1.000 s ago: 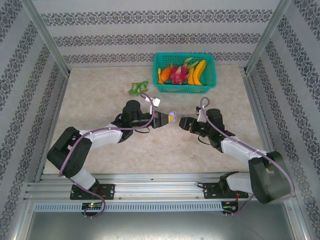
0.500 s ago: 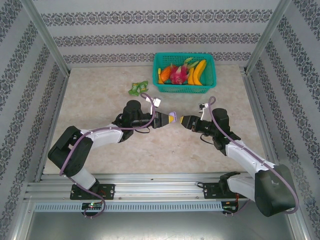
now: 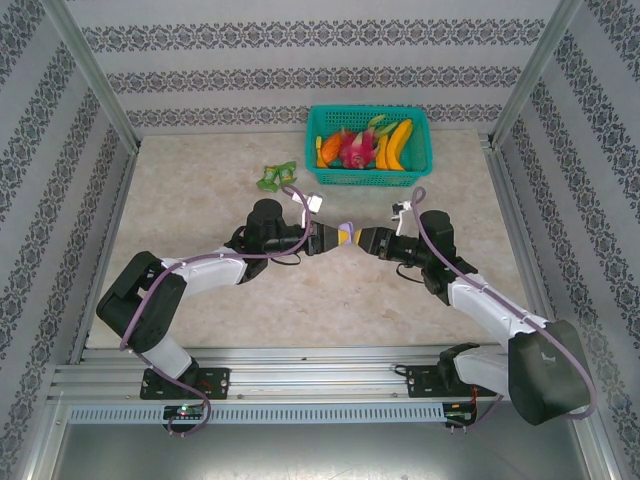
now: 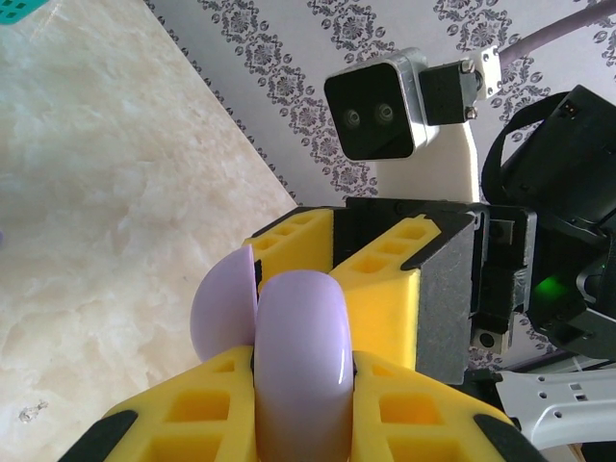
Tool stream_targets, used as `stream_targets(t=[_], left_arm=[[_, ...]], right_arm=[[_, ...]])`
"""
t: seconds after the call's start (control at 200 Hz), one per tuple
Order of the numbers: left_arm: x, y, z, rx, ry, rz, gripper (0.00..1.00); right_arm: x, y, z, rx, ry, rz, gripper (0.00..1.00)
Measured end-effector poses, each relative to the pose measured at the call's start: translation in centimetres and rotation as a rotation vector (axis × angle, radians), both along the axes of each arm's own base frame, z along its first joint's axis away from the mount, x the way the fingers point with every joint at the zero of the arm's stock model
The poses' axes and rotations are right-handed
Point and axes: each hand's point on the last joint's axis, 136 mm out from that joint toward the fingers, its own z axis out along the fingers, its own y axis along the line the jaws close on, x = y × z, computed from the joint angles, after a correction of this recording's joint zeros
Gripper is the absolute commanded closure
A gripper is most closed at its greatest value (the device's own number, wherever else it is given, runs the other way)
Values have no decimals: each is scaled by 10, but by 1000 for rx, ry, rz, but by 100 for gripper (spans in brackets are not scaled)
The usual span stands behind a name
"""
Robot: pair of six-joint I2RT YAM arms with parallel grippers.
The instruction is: Insert wireless bluetooth earbuds into charging case
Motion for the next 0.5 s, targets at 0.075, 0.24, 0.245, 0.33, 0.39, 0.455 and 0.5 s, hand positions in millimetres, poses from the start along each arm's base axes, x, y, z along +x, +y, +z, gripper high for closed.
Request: stream_targets(t=[0.075, 0.24, 0.245, 0.33, 0.39, 0.455, 0.5], left_arm=[[0, 0, 0, 0, -1, 0, 95], [1, -1, 1, -2, -2, 0, 95], [1, -1, 1, -2, -2, 0, 95], [2, -1, 2, -3, -3, 0, 95], [2, -1, 2, -3, -2, 0, 95], [2, -2, 2, -4, 0, 0, 95], [2, -2, 2, -3, 1, 0, 95]], right_arm=[[0, 1, -1, -2, 5, 2, 60], [-1, 5, -9, -9, 26, 17, 62], [-1, 5, -9, -10, 26, 17, 62], [-1, 7, -10, -11, 28, 21, 62], [-1, 7, -10, -10, 24, 21, 63], [-1, 7, -10, -10, 24, 22, 63], [-1, 7, -9, -10, 23, 22, 64]])
